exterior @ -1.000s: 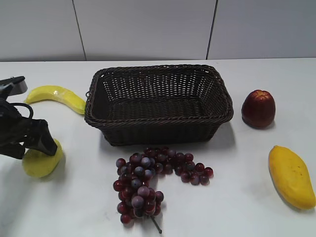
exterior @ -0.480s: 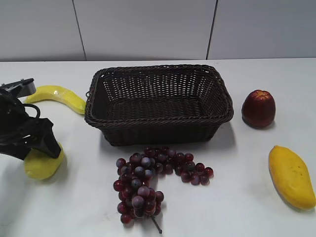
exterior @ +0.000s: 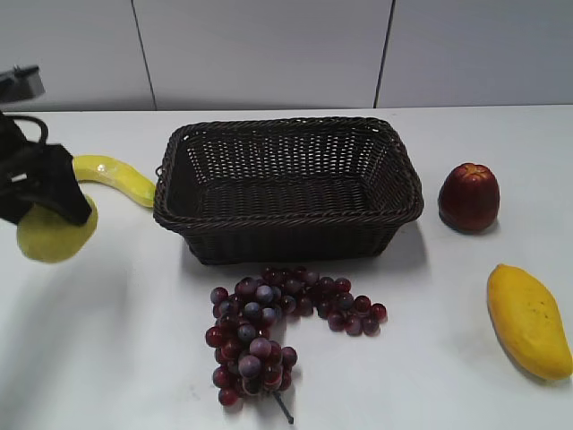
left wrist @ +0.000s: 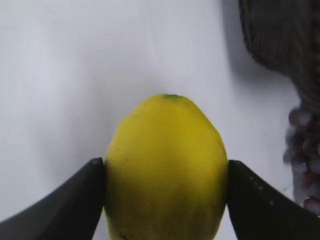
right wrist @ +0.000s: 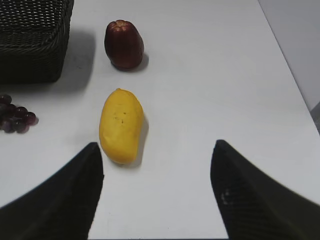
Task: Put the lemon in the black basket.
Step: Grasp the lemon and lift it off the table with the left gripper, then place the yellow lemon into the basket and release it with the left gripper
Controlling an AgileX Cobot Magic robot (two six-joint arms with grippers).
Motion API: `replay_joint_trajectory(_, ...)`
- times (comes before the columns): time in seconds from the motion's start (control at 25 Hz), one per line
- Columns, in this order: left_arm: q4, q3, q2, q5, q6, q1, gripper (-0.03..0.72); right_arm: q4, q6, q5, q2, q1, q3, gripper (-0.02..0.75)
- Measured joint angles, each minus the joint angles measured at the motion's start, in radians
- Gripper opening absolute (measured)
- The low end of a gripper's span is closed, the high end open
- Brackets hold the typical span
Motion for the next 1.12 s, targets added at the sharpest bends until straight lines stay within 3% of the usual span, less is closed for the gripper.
replay_joint_trajectory(0.2, -0.090, -0.146, -0.078, 0.000, -0.008, -0.004, 0.549, 0.000, 0.000, 0.000, 0.000, 0.000, 0.000, 0.552)
replay_joint_trajectory(0.32, -0.158, -0.217, -0.075, -0.051, -0.008, -0.041, 0.549, 0.000, 0.000, 0.000, 0.000, 0.000, 0.000, 0.552)
replay_joint_trajectory(0.64, -0.209, -0.251, 0.052, -0.320, 0.001, -0.282, 0.549, 0.000, 0.000, 0.000, 0.000, 0.000, 0.000, 0.552)
replay_joint_trajectory(0.76, -0.210, -0.251, 0.143, -0.383, 0.001, -0.341, 0.549, 0.000, 0.000, 0.000, 0.000, 0.000, 0.000, 0.552)
replay_joint_trajectory(1.04, -0.212, -0.251, 0.319, -0.447, 0.003, -0.367, 0.550, 0.000, 0.000, 0.000, 0.000, 0.000, 0.000, 0.552)
replay_joint_trajectory(1.12, -0.211, -0.251, 0.336, -0.448, 0.003, -0.367, 0.606, 0.000, 0.000, 0.000, 0.000, 0.000, 0.000, 0.552)
